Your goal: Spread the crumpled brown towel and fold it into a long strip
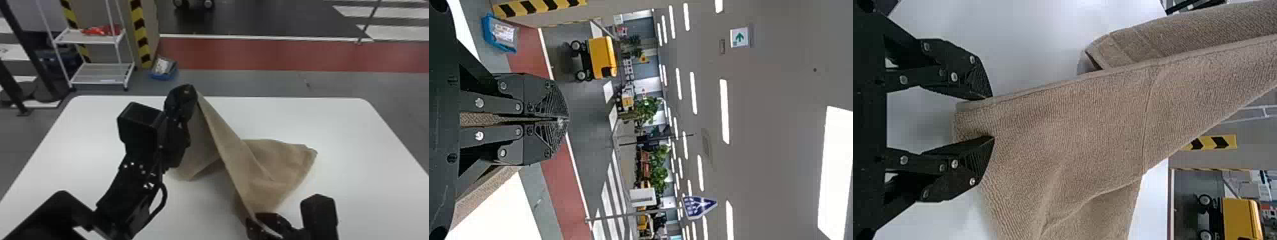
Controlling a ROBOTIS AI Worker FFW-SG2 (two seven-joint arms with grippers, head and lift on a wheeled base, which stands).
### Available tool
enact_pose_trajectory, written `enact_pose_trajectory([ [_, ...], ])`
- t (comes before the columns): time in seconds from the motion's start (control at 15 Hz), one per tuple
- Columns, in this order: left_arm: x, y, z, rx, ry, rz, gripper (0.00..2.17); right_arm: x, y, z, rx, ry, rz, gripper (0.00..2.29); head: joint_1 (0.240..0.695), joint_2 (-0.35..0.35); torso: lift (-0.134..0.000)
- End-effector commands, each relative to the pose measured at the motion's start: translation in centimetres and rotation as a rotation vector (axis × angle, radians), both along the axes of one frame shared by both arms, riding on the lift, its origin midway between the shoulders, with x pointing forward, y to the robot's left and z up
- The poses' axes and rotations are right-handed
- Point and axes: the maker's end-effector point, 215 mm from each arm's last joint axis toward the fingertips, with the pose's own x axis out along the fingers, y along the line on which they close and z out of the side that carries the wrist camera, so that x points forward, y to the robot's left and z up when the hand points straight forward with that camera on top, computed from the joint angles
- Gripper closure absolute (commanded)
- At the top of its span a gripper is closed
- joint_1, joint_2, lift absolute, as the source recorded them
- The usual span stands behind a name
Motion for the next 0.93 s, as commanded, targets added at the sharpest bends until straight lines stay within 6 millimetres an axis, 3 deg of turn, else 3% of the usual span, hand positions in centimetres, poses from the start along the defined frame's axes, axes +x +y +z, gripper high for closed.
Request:
enact_pose_trajectory([
  [0.0,0.3,0.9,0.3,0.002,-0.007,0.02,1.08,0.9,-1.5,1.9,-0.011,-0.041,-0.031,1.95,0.695,-0.039,-0.123],
  [0.13,0.4,1.5,0.5,0.005,-0.015,0.035,1.08,3.1,-3.5,5.8,-0.007,-0.144,-0.066,1.95,0.695,-0.046,-0.123],
  [0.33,0.3,2.2,1.5,0.003,-0.035,0.053,1.08,8.5,-8.2,12.2,-0.002,-0.291,-0.144,1.95,0.695,-0.066,-0.123],
  [0.53,-0.2,2.0,2.2,-0.001,-0.043,0.039,1.08,12.4,-11.5,18.2,0.06,-0.402,-0.208,1.95,0.695,-0.103,-0.123],
  [0.87,-1.5,1.8,4.5,-0.004,-0.077,0.006,1.08,15.6,-16.3,23.4,0.131,-0.43,-0.312,1.95,0.619,-0.168,-0.123],
])
